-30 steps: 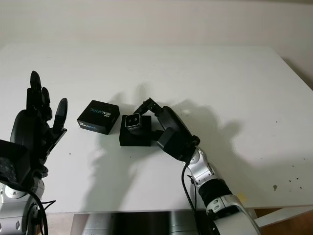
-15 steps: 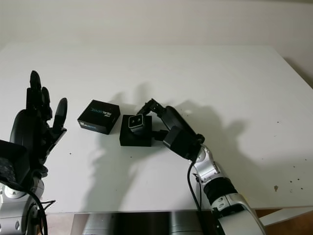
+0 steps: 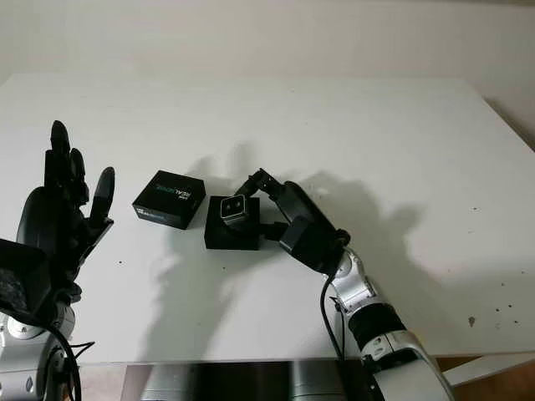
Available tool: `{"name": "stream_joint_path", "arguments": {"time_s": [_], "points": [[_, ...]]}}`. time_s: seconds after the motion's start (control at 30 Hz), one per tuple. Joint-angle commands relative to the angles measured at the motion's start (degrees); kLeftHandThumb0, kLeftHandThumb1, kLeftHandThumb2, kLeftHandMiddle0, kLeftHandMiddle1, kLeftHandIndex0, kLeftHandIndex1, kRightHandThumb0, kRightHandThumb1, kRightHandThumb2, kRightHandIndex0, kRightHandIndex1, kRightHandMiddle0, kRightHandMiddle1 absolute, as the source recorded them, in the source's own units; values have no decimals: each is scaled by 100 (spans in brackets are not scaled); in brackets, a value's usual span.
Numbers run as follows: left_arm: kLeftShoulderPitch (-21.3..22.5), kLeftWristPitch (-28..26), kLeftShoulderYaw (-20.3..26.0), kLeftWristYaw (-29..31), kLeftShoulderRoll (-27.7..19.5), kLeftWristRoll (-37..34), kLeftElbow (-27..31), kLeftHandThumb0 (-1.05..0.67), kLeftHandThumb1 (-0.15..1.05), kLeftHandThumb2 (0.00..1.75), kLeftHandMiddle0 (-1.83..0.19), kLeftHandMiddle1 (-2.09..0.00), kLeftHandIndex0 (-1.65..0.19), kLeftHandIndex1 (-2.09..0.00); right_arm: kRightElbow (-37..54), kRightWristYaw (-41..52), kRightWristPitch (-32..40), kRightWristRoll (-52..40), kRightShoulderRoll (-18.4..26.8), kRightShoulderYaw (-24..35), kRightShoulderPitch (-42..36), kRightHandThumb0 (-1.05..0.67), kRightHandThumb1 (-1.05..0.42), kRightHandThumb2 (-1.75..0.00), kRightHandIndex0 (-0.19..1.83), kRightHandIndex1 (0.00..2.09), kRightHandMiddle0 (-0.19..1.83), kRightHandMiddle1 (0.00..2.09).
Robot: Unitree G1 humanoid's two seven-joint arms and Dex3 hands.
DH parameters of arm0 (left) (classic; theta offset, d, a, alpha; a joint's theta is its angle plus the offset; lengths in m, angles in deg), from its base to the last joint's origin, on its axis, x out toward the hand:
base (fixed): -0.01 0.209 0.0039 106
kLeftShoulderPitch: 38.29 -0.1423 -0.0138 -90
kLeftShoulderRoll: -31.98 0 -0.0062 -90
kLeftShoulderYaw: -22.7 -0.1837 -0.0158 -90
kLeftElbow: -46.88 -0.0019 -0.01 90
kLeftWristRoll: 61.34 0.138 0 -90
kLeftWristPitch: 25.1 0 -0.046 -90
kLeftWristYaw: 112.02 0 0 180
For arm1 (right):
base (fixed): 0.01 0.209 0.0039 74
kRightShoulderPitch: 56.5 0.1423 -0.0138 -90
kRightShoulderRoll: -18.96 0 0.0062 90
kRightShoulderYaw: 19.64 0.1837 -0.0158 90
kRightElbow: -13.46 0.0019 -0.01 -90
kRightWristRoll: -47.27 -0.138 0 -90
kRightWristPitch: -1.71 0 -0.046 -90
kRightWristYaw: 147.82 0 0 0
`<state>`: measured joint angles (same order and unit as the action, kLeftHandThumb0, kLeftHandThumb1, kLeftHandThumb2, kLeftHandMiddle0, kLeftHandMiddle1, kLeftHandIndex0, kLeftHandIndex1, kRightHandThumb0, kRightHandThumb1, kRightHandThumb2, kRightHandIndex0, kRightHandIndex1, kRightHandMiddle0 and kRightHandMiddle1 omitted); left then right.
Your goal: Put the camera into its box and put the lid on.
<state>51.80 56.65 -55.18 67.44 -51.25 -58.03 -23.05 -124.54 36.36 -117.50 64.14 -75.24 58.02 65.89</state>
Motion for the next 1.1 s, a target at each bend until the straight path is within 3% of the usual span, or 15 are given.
{"name": "stream_joint_path", "arguments": {"time_s": [0.0,1.07], "points": [[-23,31,3,-24,-29,17,50,-59,105,49,17,-5,19,-1,-170,-21,2,108,24,-73,-177,-42,-97,-5,29,5,30,162],[-59,32,-23,-58,-19,41,45,-59,105,50,17,-5,19,0,192,-981,27,748,-12,-378,-360,-38,-98,-6,30,5,26,161]]}}
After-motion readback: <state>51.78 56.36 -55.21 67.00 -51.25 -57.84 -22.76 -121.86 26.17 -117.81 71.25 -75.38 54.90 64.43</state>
